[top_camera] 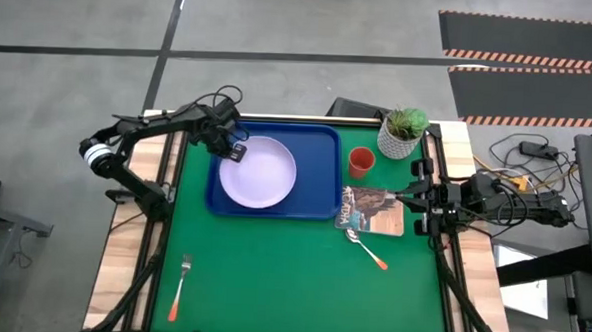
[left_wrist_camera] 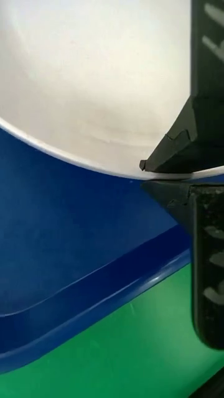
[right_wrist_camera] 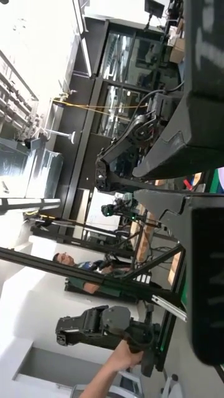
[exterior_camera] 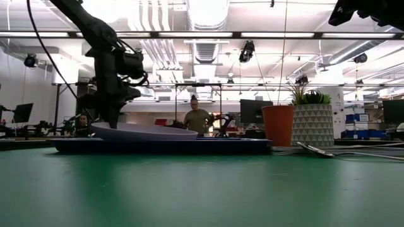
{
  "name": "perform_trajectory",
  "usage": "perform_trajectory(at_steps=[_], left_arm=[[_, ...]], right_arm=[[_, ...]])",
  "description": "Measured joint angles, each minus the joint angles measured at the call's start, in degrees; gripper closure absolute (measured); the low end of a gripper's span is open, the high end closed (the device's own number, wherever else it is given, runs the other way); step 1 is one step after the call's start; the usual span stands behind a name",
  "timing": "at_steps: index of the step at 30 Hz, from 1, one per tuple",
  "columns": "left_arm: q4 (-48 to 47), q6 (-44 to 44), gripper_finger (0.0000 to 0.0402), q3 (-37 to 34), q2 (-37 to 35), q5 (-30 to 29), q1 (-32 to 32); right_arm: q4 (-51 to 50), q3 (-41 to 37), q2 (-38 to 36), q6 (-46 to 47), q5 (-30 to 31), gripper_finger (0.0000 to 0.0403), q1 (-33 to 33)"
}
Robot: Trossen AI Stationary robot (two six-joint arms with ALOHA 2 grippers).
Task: Pick and place plate/cup/fork/spoon on tray
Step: Put the white plate on the blue serving tray
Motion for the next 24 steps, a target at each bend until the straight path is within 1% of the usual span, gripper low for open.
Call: perform_trajectory(at_steps=[24], left_arm=[[0.1, 1.0, 0.0401, -0.5, 0.0, -1.6, 0.4]], right_arm=[[-0.3, 0.0, 0.0, -0.1, 0.0, 0.0376, 0.0]])
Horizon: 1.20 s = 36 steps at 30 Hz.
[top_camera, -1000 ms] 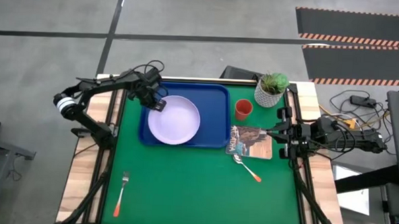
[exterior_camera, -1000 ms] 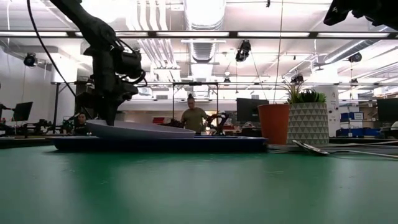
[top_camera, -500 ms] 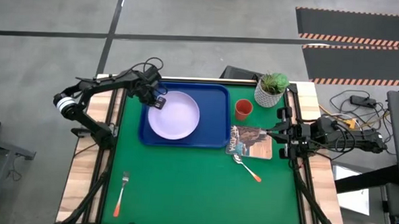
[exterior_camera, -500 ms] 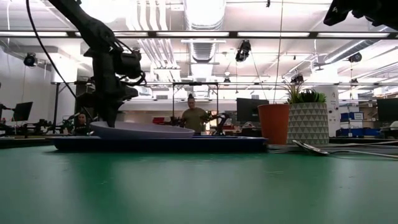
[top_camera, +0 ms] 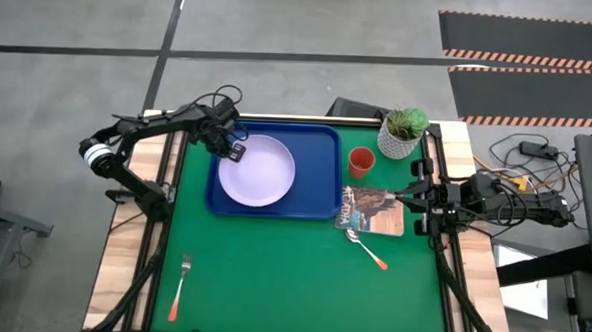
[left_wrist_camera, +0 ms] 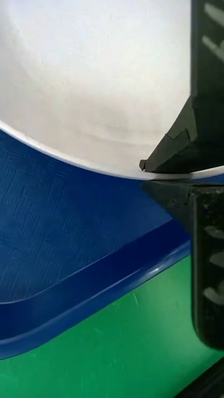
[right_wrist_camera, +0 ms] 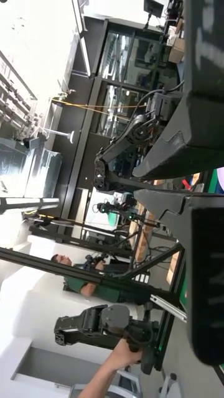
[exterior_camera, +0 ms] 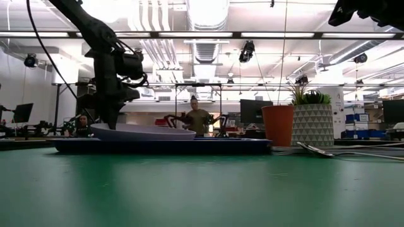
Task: Pick and place plate/cup/fork/spoon on tray
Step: Put the white plate on the blue serving tray
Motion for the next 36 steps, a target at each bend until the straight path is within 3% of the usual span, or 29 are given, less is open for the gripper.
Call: perform_trajectory(at_steps=[6, 16, 21, 31, 36], left_arm=[[0.0, 0.0, 0.0396, -0.4, 0.0, -0.1, 0.0], [-0.1, 0.5, 0.0337, -0.9, 0.0, -0.5, 0.0], [-1.9, 0.5, 0.0327, 1.1, -0.4, -0.5, -0.4], [1.9, -3.0, 0.0331, 3.9, -3.9, -0.3, -11.6], [6.4, -4.6, 0.0369, 3.8, -2.7, -2.0, -19.6]], right_arm=[[0.0, 0.0, 0.0, 0.0, 0.0, 0.0376, 0.0], [0.0, 0.0, 0.0, 0.0, 0.0, 0.0376, 0.0], [0.0, 0.0, 0.0, 0.0, 0.0, 0.0376, 0.0], [0.0, 0.0, 0.0, -0.1, 0.0, 0.0376, 0.0], [0.0, 0.0, 0.0, 0.0, 0.0, 0.0376, 0.0]])
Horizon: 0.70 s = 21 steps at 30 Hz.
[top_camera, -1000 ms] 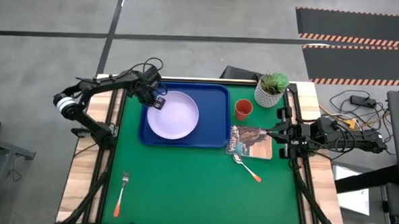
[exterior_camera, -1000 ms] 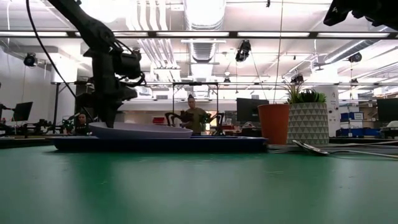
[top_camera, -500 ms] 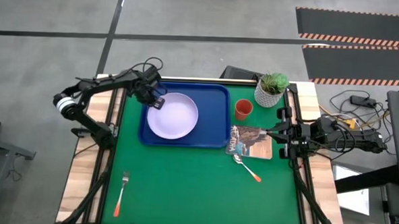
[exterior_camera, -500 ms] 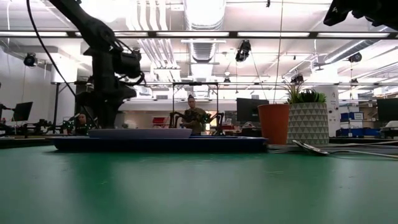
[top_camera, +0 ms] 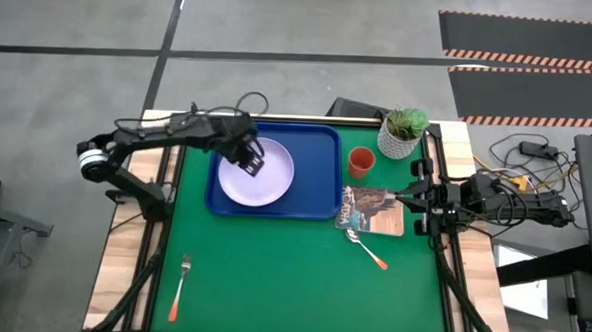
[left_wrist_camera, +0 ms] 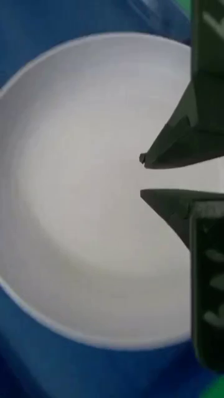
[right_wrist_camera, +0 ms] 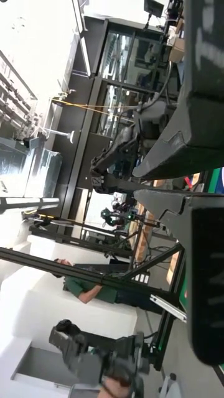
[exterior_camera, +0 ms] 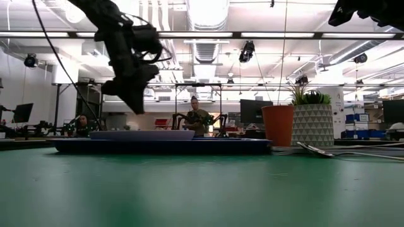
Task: Pick and place plate/cup/fork/spoon on tray
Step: Put the white plate on the blue serving tray
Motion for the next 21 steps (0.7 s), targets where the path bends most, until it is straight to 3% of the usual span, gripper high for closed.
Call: perform_trajectory(at_steps=[3, 11, 16, 21], left_arm=[[2.5, -0.9, 0.0396, 0.0, 0.5, -2.0, -4.4], [3.9, -3.0, 0.0401, -0.7, 1.9, -11.7, -10.8], [13.2, -3.1, 0.0401, -4.4, 4.5, -11.7, -11.6], [14.5, -3.8, 0.0401, -4.9, 8.5, -13.4, -11.6]], right_arm=[[0.0, 0.0, 0.0, 0.0, 0.0, 0.0376, 0.0], [0.0, 0.0, 0.0, 0.6, 0.0, 0.0376, 0.0], [0.0, 0.0, 0.0, 0.5, 0.0, 0.0376, 0.0], [-0.1, 0.0, 0.0, 0.3, 0.0, 0.0376, 0.0]])
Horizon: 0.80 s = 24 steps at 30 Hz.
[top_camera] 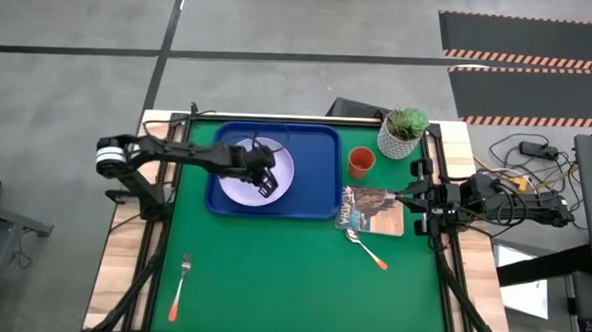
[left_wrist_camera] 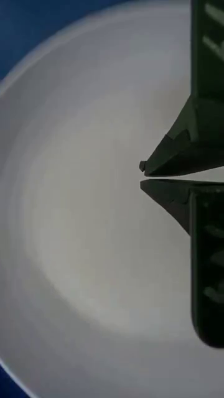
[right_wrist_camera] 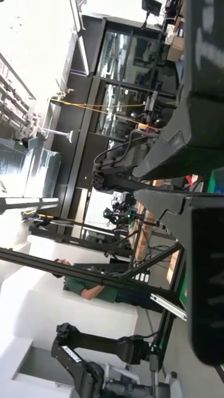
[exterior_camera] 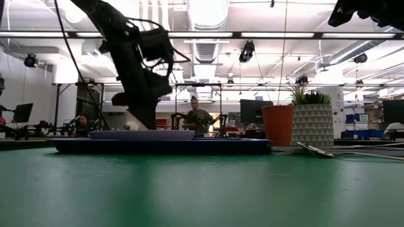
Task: Pick and place plate/cup/fork/spoon on tray
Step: Put the white plate on the blue serving tray
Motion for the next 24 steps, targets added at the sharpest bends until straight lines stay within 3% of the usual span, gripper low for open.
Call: perform_trajectory(at_steps=[9, 24], left_arm=[[0.3, -0.1, 0.0401, 0.0, 4.9, -1.8, 0.0], [-0.6, 1.3, 0.0401, -0.3, 4.8, -5.4, 0.6]], right_arm=[[-0.3, 0.0, 0.0, -0.4, 0.0, 0.0376, 0.0], [-0.3, 0.0, 0.0, -0.4, 0.0, 0.0376, 0.0]])
